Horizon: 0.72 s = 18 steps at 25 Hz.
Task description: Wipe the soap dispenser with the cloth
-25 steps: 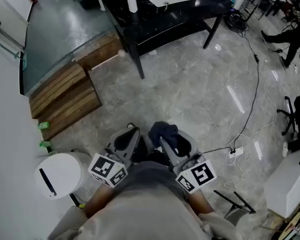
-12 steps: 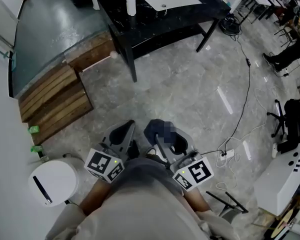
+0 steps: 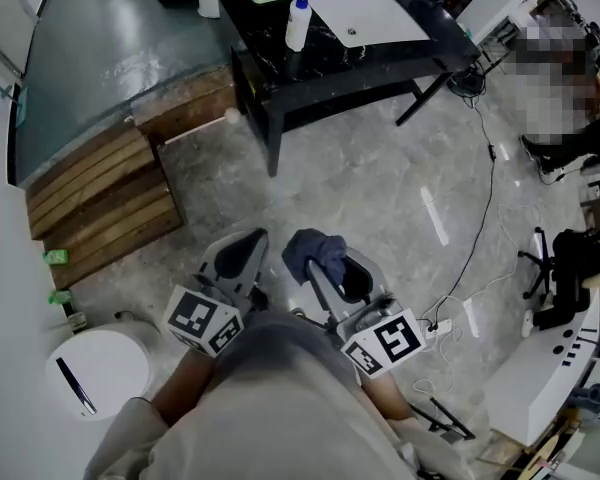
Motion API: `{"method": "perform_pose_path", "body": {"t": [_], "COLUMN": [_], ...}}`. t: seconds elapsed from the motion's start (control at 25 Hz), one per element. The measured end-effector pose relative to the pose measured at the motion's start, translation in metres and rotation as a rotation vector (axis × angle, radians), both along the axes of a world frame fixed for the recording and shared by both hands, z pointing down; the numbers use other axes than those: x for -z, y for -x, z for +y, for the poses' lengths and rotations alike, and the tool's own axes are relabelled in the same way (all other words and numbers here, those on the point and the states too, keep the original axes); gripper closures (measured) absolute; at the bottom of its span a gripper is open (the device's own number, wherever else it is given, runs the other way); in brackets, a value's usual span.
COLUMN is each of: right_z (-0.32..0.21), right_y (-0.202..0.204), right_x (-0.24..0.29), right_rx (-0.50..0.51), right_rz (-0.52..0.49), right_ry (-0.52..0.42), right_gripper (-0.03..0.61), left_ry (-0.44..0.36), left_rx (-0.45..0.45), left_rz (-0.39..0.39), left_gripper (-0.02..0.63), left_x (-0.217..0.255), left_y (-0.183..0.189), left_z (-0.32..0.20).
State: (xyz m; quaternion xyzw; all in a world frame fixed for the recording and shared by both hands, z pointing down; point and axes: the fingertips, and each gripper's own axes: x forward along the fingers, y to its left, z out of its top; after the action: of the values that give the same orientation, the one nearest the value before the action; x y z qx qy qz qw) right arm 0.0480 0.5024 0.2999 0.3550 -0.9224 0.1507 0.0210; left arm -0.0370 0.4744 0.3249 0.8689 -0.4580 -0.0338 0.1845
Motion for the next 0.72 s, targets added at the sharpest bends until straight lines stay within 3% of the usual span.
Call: {"method": "perform_pose_path", "body": {"t": [0.28,0.72], "right_z": [-0.033,-0.064], "right_y": [0.047,0.068], "right_x": [0.0,0.007], "right_rx": [-0.014,-0.043], "right_rz": [0.019,0.009], "right_ry": [-0.014,-0.021], "right_gripper": [0.449,0.448], "left_ry": [-0.023,-0.049], "left_rx": [-0.006,-0.064], "left_rz": [0.033,0.061], "left_gripper": [0.607,0.606], "left_x": [0.005,0.011], "left_y": [0.045,0.053], "left_z": [-0.031,-0.053]}}
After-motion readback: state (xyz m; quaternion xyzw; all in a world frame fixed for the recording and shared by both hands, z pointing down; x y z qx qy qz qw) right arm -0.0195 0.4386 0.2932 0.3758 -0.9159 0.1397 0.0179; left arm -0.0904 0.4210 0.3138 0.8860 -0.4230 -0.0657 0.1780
